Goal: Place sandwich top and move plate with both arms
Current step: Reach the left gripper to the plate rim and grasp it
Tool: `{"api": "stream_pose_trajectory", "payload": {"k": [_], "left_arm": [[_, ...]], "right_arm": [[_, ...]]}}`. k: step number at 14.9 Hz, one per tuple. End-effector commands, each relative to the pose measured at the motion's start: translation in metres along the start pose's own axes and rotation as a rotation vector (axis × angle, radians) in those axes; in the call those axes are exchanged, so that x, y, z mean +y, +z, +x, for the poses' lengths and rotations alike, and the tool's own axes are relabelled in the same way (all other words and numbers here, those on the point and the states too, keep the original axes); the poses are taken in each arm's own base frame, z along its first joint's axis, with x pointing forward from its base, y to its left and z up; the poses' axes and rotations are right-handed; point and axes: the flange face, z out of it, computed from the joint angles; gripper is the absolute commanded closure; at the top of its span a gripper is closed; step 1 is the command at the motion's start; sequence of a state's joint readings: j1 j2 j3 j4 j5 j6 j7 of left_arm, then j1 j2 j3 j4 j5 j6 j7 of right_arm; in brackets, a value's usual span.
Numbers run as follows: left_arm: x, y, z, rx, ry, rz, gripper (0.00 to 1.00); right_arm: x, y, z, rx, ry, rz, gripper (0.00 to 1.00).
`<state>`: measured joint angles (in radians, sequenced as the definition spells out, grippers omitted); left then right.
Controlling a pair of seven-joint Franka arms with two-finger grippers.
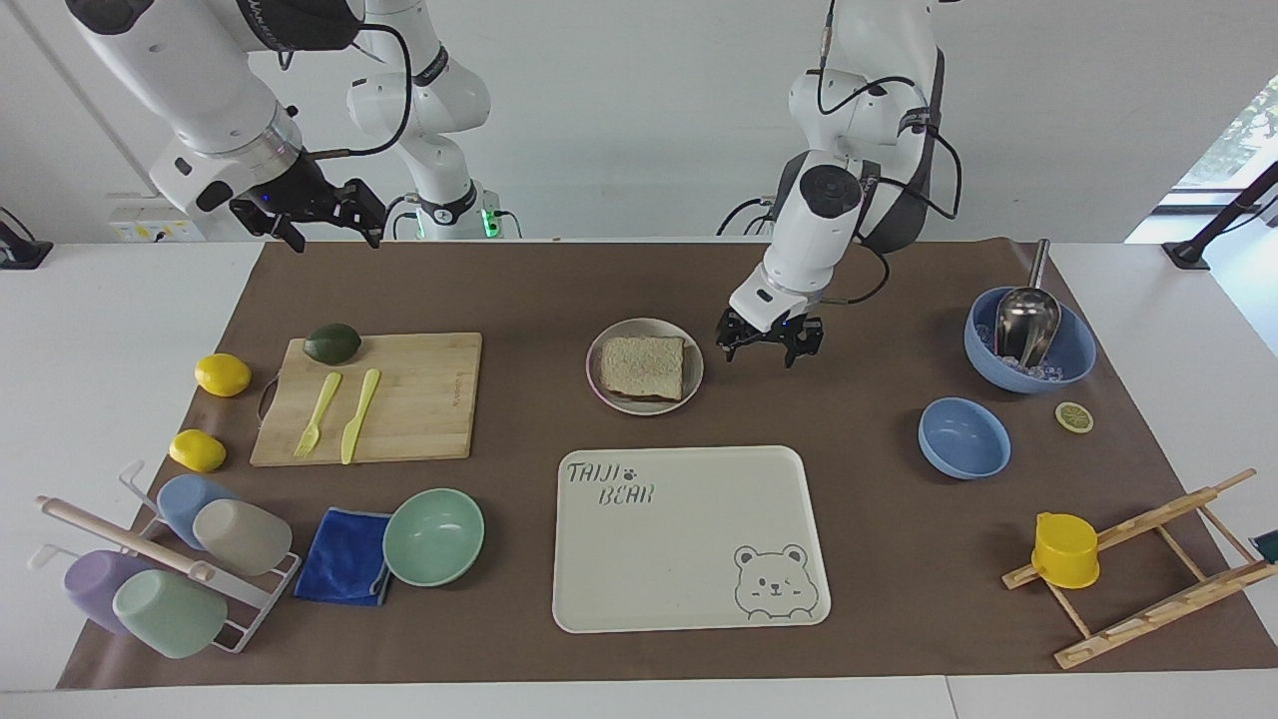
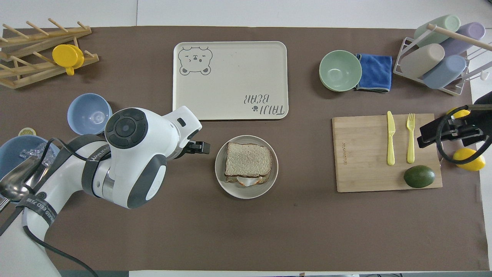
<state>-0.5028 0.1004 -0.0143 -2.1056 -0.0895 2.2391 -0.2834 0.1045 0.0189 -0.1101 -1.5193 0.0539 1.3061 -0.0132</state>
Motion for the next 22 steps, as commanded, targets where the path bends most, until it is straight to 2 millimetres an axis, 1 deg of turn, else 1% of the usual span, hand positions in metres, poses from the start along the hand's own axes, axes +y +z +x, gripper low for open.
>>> {"api": "stream_pose_trajectory", "payload": {"k": [1,2,3,4,7,9,10,11,13,18,19,20,21,22], "left_arm": [[0.008,0.031,0.001,0.009,-0.016,-0.048,0.00],[0.009,0.037,0.002,0.000,-0.023,-0.076,0.00],[0.017,0.038,0.000,0.000,-0.009,-0.109,0.00],[0.019,0.041,-0.001,-0.002,0.001,-0.134,0.00],[0.015,0.045,-0.003,0.000,0.038,-0.150,0.01],[0.015,0.058,-0.007,0.015,0.024,-0.157,0.06],[0.014,0.068,-0.009,0.023,0.024,-0.150,0.09],[0.017,0.073,-0.011,0.022,0.036,-0.148,0.09],[0.019,0.075,-0.012,0.018,0.040,-0.148,0.09],[0.021,0.074,-0.013,0.014,0.027,-0.163,0.19],[0.022,0.075,-0.013,0.012,0.027,-0.162,0.26],[0.024,0.075,-0.015,0.012,0.031,-0.162,0.36],[0.025,0.075,-0.014,0.013,0.033,-0.163,0.42],[0.026,0.076,-0.015,0.011,0.033,-0.163,0.57]], "right_arm": [[0.014,0.002,-0.023,0.005,-0.030,0.019,0.00],[0.015,0.004,-0.024,0.004,-0.043,0.020,0.00],[0.019,0.004,-0.023,0.008,-0.047,0.018,0.00],[0.023,0.001,-0.021,0.033,-0.049,0.006,0.00],[0.026,0.003,-0.009,0.063,-0.045,-0.013,0.00],[0.028,0.003,-0.010,0.063,-0.046,-0.013,0.00],[0.032,0.001,-0.009,0.068,-0.042,-0.011,0.00],[0.037,0.001,-0.009,0.067,-0.037,-0.008,0.00],[0.054,0.000,-0.013,0.061,-0.039,0.009,0.00],[0.059,0.000,-0.012,0.072,-0.081,-0.005,0.00],[0.059,0.000,-0.011,0.074,-0.079,-0.010,0.00],[0.059,-0.001,-0.010,0.084,-0.058,-0.011,0.00],[0.059,-0.002,-0.008,0.098,-0.016,-0.012,0.00],[0.058,-0.003,-0.007,0.106,0.001,-0.012,0.00]]}}
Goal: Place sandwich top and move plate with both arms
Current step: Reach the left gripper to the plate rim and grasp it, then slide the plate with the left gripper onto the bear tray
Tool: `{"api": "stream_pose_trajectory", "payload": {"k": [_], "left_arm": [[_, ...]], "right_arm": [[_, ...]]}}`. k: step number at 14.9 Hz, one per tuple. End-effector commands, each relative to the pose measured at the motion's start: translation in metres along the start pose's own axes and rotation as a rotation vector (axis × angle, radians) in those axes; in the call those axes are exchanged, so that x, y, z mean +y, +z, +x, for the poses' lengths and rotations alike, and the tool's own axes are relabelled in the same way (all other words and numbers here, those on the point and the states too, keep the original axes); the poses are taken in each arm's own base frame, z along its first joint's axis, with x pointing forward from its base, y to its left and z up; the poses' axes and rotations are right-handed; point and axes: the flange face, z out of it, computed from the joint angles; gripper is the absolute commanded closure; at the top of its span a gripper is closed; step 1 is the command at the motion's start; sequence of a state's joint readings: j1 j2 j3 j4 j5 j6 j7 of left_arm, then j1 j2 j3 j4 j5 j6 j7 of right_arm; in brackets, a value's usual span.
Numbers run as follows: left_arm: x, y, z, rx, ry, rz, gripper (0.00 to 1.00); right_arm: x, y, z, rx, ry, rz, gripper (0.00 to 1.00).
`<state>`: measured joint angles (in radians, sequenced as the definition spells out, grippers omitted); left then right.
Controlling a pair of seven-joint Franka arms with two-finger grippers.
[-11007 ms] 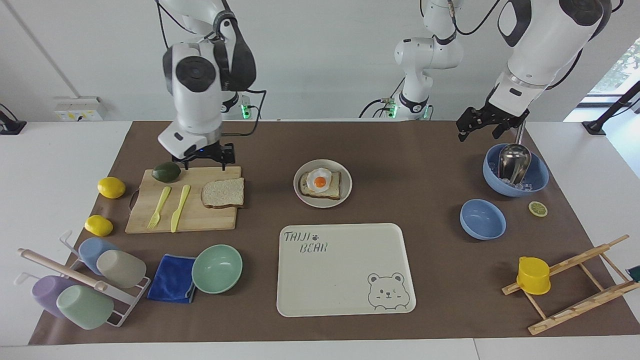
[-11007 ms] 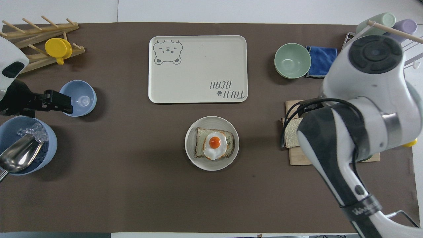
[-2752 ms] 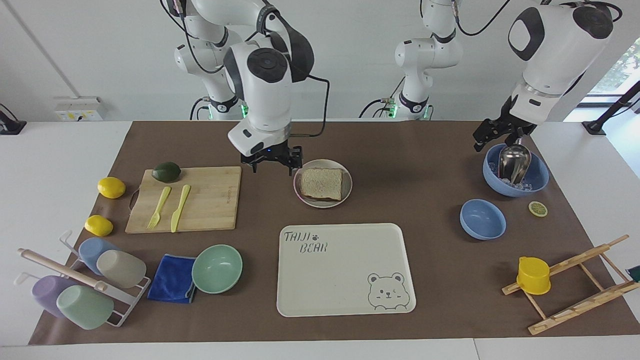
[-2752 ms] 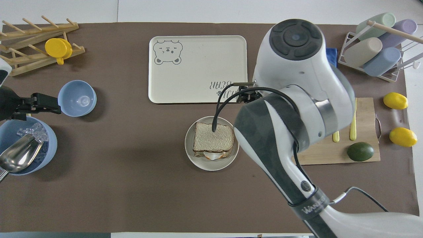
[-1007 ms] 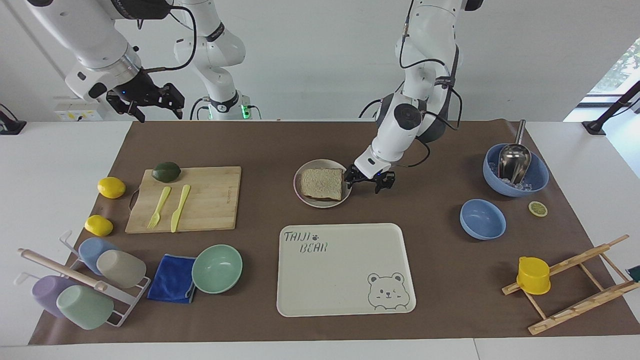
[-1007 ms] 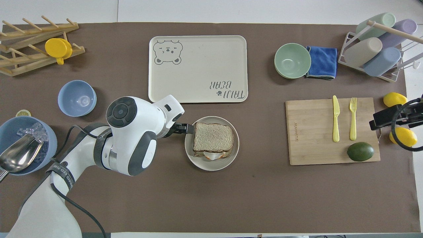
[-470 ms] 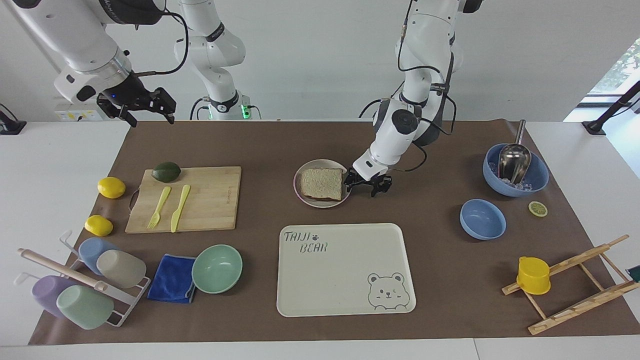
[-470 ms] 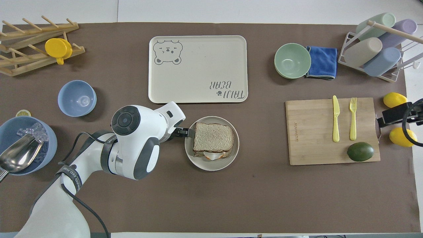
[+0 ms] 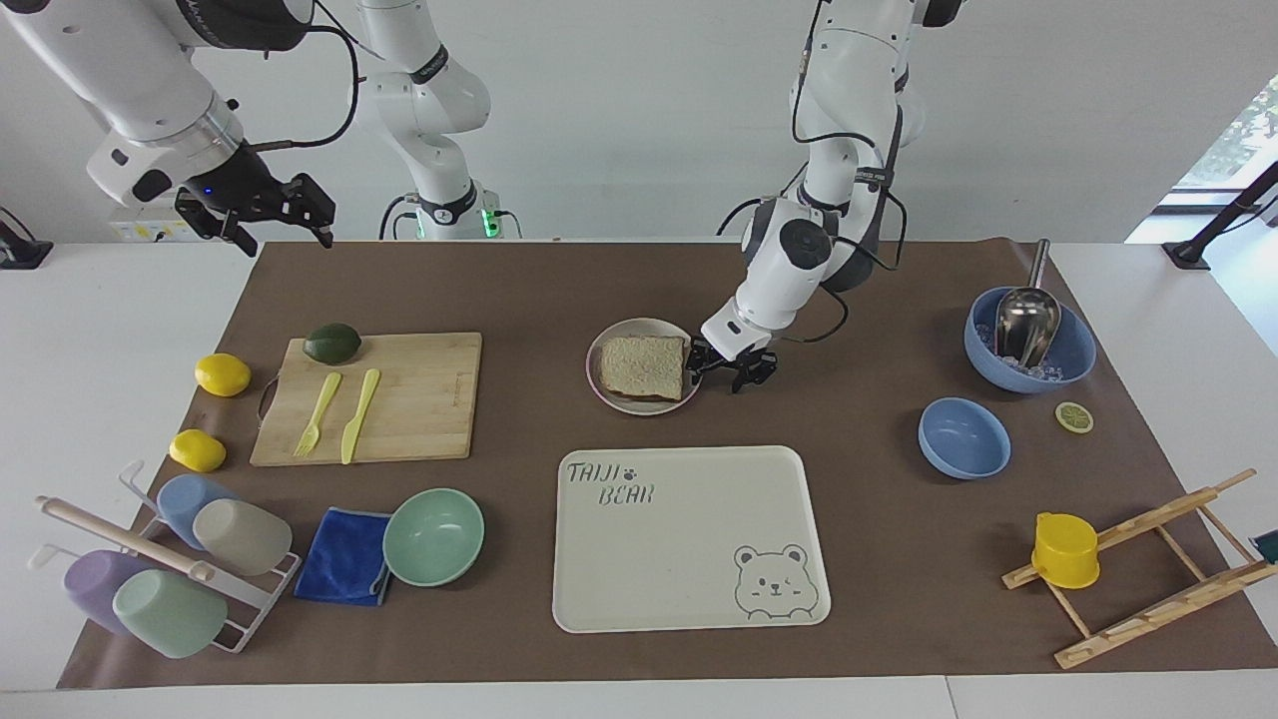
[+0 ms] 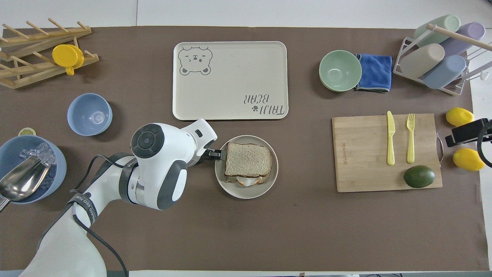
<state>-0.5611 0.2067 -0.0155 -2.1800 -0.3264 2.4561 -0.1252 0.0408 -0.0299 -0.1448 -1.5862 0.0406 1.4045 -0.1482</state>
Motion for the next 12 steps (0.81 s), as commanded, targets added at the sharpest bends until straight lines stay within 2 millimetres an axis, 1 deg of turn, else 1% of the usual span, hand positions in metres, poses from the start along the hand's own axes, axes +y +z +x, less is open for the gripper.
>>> {"api": "stream_pose_trajectory", "payload": {"k": [1,2,4,9,12], "left_arm": [[0.005,0.002,-0.004,0.010,0.012,-0.014,0.66],[0.009,0.003,-0.006,0.006,0.021,-0.014,0.75],[0.011,0.003,-0.007,0.004,-0.001,-0.030,0.99],[0.010,0.000,-0.005,-0.012,-0.028,-0.048,1.00],[0.007,-0.013,0.004,-0.016,-0.065,-0.080,1.00]], "right_arm": [[0.003,0.000,0.000,0.021,0.042,-0.019,0.00],[0.003,0.001,0.001,0.019,0.042,-0.019,0.00],[0.003,0.000,0.000,0.018,0.042,-0.019,0.00],[0.002,0.003,-0.003,0.002,0.042,-0.016,0.00],[-0.002,0.003,-0.002,0.002,0.035,-0.017,0.00]]}}
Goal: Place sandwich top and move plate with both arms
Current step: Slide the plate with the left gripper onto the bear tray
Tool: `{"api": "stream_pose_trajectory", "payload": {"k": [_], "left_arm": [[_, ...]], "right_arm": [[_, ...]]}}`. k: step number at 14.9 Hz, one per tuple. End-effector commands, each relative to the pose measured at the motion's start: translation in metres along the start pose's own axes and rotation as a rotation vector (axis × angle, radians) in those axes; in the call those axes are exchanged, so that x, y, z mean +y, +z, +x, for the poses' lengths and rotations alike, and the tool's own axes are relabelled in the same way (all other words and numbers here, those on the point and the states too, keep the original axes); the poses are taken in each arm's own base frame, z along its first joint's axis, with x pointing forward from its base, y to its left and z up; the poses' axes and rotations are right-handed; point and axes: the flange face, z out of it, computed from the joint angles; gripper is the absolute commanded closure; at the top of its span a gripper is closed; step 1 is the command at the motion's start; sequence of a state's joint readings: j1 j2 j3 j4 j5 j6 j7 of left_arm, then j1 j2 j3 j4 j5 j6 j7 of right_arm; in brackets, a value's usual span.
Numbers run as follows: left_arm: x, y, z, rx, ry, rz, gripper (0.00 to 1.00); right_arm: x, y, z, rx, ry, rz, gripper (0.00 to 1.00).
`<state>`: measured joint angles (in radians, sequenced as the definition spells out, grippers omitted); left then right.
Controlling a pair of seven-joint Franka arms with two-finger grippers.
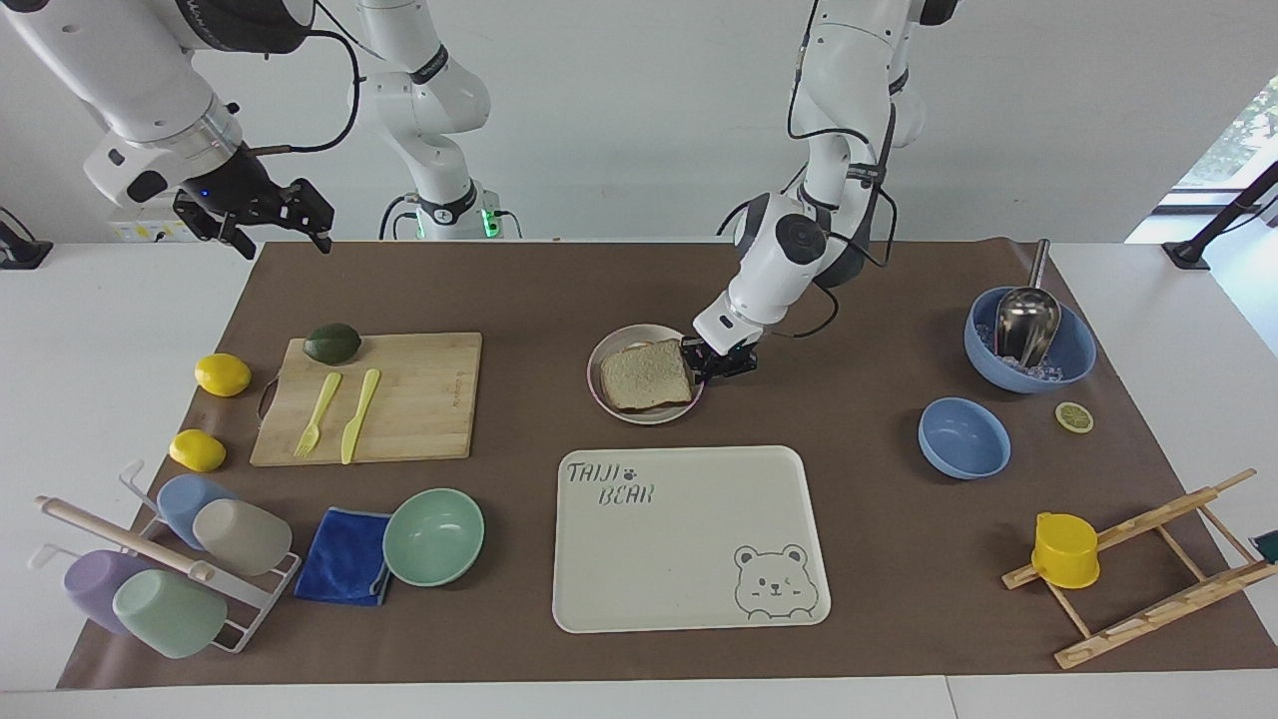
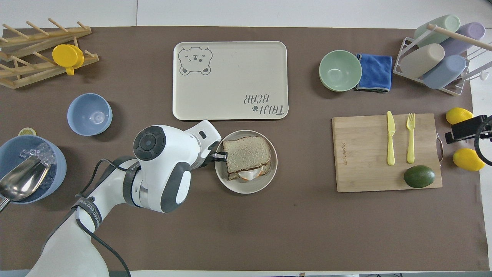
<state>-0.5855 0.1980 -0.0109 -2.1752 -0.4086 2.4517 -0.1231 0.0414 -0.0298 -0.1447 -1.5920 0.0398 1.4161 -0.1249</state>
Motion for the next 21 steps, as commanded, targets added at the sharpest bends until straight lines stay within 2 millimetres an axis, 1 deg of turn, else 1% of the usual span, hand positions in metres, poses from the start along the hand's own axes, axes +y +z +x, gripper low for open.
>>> {"api": "stream_pose_trajectory", "payload": {"k": [1,5,8,10,11,12,14,15,16,18,20,21], "left_arm": [[-0.004,-0.019,0.014,-0.015,-0.038,-0.042,1.00],[-0.013,-0.057,0.046,-0.012,-0.078,-0.080,1.00],[-0.011,-0.073,0.071,0.010,-0.151,-0.123,1.00],[-0.020,-0.091,0.092,0.050,-0.209,-0.146,1.00],[-0.027,-0.093,0.109,0.063,-0.243,-0.159,1.00],[-0.027,-0.095,0.126,0.066,-0.262,-0.167,1.00],[-0.022,-0.083,0.162,0.058,-0.296,-0.170,1.00],[-0.025,-0.080,0.175,0.065,-0.315,-0.167,1.00],[-0.034,-0.079,0.185,0.071,-0.329,-0.162,1.00],[-0.046,-0.074,0.195,0.083,-0.344,-0.152,1.00],[-0.055,-0.059,0.200,0.104,-0.357,-0.138,1.00],[-0.058,-0.055,0.204,0.135,-0.361,-0.135,1.00]], "right_arm": [[-0.002,0.001,-0.004,-0.002,0.010,-0.016,0.00],[-0.002,0.001,-0.004,-0.003,0.012,-0.016,0.00],[-0.002,0.001,-0.004,-0.003,0.010,-0.016,0.00],[-0.002,0.002,-0.003,-0.005,0.010,-0.016,0.00],[-0.002,0.001,-0.004,-0.003,0.010,-0.016,0.00],[-0.002,0.001,-0.004,-0.003,0.010,-0.016,0.00],[-0.002,0.001,-0.004,-0.003,0.010,-0.016,0.00],[-0.002,0.001,-0.004,-0.003,0.010,-0.016,0.00],[-0.002,0.001,-0.004,-0.002,0.010,-0.016,0.00],[-0.002,0.002,-0.003,-0.005,0.010,-0.016,0.00],[-0.002,0.001,-0.004,-0.003,0.010,-0.016,0.00],[-0.002,0.002,-0.003,-0.005,0.010,-0.016,0.00]]}}
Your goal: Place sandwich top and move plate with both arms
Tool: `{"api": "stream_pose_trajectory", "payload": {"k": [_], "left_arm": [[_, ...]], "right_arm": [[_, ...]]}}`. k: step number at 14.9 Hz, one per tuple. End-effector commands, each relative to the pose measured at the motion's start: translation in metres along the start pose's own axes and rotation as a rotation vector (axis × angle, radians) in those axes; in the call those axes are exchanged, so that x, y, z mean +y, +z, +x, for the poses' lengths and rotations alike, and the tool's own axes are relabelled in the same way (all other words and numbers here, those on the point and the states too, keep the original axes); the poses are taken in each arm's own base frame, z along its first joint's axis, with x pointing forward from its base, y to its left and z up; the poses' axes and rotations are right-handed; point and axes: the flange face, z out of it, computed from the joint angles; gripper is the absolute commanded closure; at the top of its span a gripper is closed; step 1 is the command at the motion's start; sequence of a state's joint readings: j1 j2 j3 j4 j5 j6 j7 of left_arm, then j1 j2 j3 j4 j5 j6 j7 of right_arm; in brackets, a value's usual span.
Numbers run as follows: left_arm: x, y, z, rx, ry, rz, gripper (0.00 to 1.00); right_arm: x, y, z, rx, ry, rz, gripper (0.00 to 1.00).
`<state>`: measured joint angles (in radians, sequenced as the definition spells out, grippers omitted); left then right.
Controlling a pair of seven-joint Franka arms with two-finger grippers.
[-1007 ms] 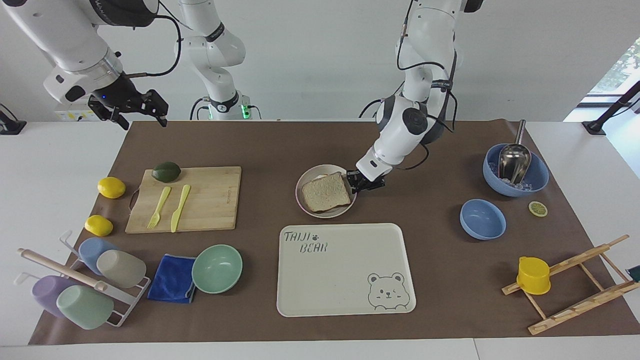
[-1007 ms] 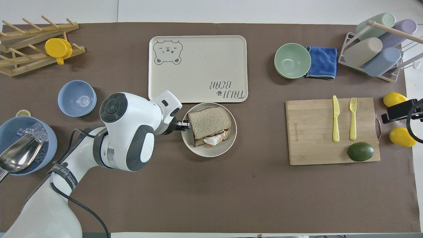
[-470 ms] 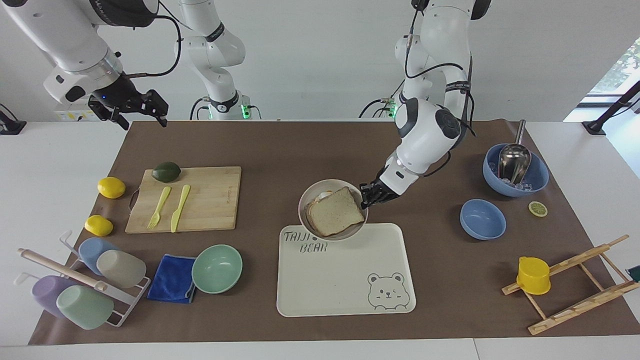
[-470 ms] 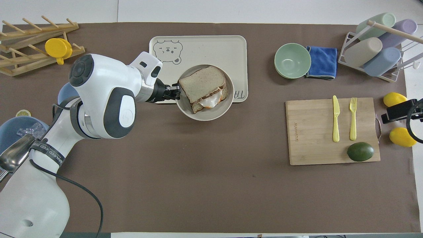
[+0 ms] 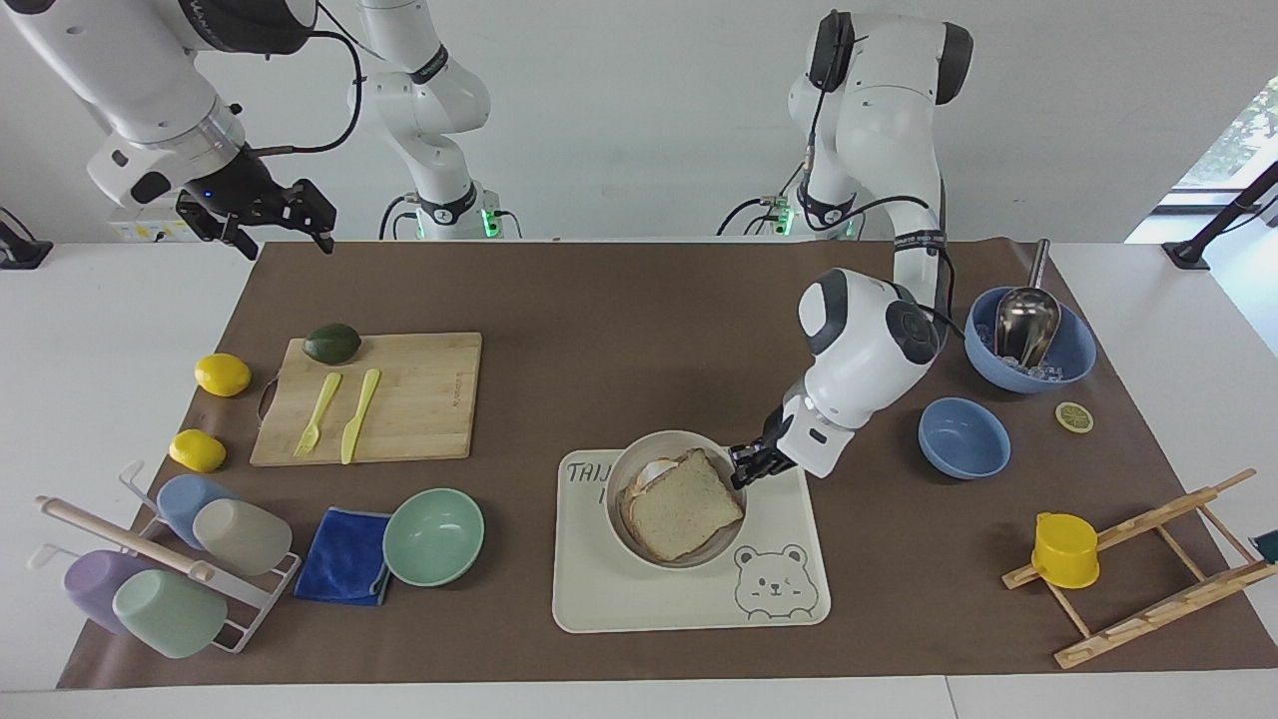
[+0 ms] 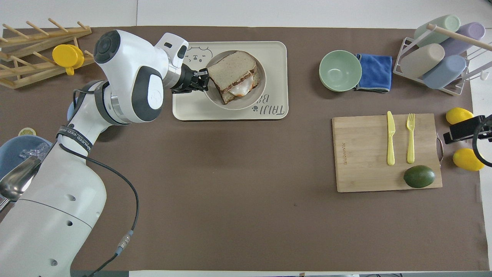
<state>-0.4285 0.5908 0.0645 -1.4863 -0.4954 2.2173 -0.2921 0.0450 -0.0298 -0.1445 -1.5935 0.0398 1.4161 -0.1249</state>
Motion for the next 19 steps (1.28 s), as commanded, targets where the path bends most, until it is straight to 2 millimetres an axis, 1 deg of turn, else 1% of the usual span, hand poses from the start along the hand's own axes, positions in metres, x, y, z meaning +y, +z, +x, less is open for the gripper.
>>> {"api": "stream_pose_trajectory", "payload": {"k": [1,3,4,6,10,12,13,14,15,16,17,18,19], "left_arm": [[0.000,0.006,0.013,0.049,-0.025,-0.016,1.00],[-0.005,0.009,0.017,0.065,-0.032,-0.015,1.00],[-0.007,0.020,0.020,0.090,-0.037,-0.015,1.00],[-0.010,0.037,0.020,0.094,-0.043,-0.007,1.00],[-0.015,0.036,0.021,0.095,-0.019,0.024,1.00],[-0.021,0.040,0.020,0.088,-0.008,0.034,1.00],[-0.021,0.041,0.019,0.084,0.023,0.043,0.65],[-0.021,0.041,0.018,0.080,0.030,0.046,0.05],[-0.019,0.043,0.015,0.075,0.030,0.047,0.05],[-0.020,0.046,0.013,0.069,0.029,0.051,0.00],[-0.021,0.047,0.012,0.065,0.032,0.055,0.00],[-0.024,0.045,0.013,0.052,0.030,0.058,0.00],[-0.023,0.036,0.012,0.036,0.035,0.059,0.00]], "right_arm": [[0.000,0.001,-0.003,-0.003,0.014,-0.016,0.00],[0.000,0.001,-0.003,-0.003,0.014,-0.016,0.00],[0.000,0.001,-0.003,-0.003,0.014,-0.016,0.00],[0.000,0.001,-0.004,-0.002,0.014,-0.015,0.00],[0.000,0.001,-0.003,-0.003,0.014,-0.016,0.00],[0.000,0.001,-0.004,-0.002,0.014,-0.015,0.00],[0.000,0.001,-0.004,-0.002,0.014,-0.015,0.00],[0.000,0.001,-0.004,-0.002,0.014,-0.015,0.00],[0.000,0.001,-0.004,-0.002,0.014,-0.015,0.00],[0.000,0.001,-0.004,-0.002,0.014,-0.015,0.00],[0.000,0.001,-0.004,-0.002,0.014,-0.015,0.00],[0.000,0.001,-0.004,-0.002,0.014,-0.015,0.00],[0.000,0.001,-0.004,-0.002,0.014,-0.015,0.00]]}}
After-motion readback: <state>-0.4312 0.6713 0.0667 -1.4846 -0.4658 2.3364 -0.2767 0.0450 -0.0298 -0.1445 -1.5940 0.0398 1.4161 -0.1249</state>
